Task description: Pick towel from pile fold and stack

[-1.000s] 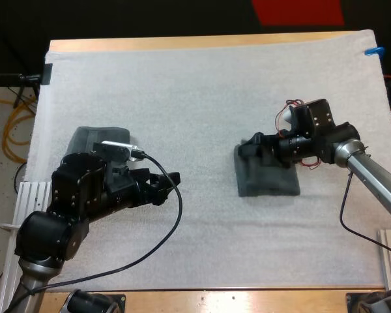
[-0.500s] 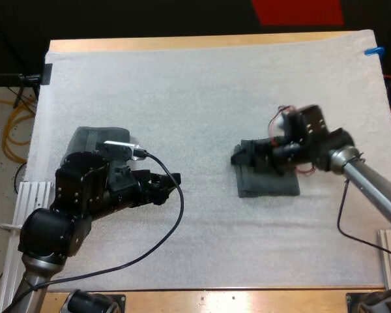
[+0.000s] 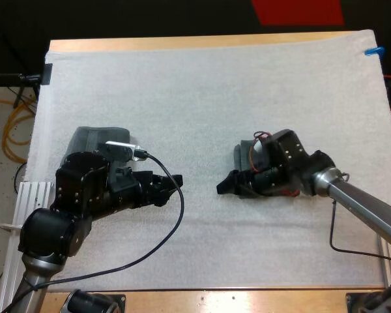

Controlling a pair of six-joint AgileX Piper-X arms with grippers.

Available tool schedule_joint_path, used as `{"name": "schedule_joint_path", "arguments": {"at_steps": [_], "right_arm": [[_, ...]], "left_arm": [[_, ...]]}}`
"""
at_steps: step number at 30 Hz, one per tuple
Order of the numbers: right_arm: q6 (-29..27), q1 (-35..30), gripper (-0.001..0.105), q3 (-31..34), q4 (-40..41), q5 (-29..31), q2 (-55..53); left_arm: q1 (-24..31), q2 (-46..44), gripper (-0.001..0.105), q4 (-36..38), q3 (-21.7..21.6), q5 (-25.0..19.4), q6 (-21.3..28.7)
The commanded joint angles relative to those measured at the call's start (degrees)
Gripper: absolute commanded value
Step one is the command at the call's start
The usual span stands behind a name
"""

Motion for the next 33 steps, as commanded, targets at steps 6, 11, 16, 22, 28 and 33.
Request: {"name": "schedule_joint_path", "arguments": {"at_steps": [6, 11, 16, 22, 28, 33], "right_arm": [[-1.5, 0.0, 0.078, -0.4, 0.8, 7.5, -10.7], [-5.1, 0.0, 0.078, -0.4, 6.3, 17.4, -21.8], [-7.4, 0.0, 0.078, -0.4, 15.9, 24.8, -31.1], [-7.7, 0.0, 0.078, -0.4, 28.9, 27.7, -43.1], [-7.7, 0.0, 0.078, -0.4, 33.0, 29.8, -51.4], [-8.3, 0.0, 0.078, -0.4, 32.5, 34.6, -54.0]], "left_arm": [[0.1, 0.0, 0.072, -1.0, 0.0, 0.3, -0.5], [0.1, 0.0, 0.072, -1.8, 0.0, 0.3, -0.5], [0.1, 0.7, 0.072, -1.8, 0.0, 0.3, -0.5], [0.1, 2.6, 0.072, -1.8, 0.0, 0.3, -0.5], [0.1, 5.5, 0.072, -2.0, 0.0, 0.4, -0.4], [0.1, 10.8, 0.073, -6.5, 0.0, 0.9, -0.6]]}}
